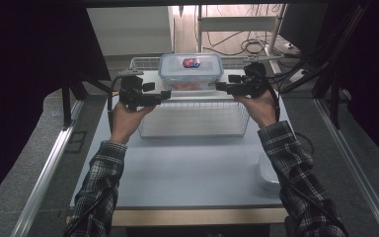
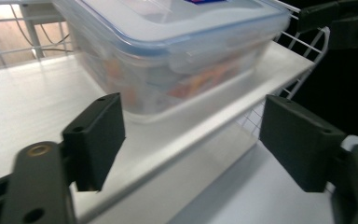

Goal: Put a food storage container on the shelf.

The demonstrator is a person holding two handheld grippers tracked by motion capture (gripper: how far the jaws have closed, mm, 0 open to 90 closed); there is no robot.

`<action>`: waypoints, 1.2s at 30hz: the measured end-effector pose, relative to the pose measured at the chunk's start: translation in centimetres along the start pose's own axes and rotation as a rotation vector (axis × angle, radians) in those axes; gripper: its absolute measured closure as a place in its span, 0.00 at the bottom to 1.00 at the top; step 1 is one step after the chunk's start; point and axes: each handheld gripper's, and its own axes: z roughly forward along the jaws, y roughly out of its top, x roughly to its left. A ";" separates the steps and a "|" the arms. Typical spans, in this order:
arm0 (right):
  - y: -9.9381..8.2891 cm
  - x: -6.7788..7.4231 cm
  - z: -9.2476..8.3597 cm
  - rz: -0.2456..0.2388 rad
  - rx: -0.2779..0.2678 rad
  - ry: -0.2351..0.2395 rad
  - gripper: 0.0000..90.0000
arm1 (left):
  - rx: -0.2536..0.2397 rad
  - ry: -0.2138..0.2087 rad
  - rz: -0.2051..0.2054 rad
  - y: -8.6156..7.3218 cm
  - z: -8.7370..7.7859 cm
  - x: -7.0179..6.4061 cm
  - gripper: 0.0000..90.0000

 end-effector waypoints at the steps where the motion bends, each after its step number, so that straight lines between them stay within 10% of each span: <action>1: -0.2 0.2 -0.2 -0.010 0.001 0.002 0.30 | 0.003 -0.001 0.006 -0.2 -0.1 -0.2 0.20; 13: -3.2 3.0 -1.8 -0.097 0.006 0.038 0.15 | 0.011 -0.044 0.043 -3.2 -2.4 -2.5 0.13; 24: -6.5 4.9 -3.8 -0.127 0.015 0.063 0.06 | 0.048 0.017 0.166 -7.0 -3.4 -5.5 0.04; 36: -10.9 5.6 -5.0 -0.166 0.062 0.053 0.02 | 0.099 0.016 0.185 -11.8 -4.2 -7.5 0.03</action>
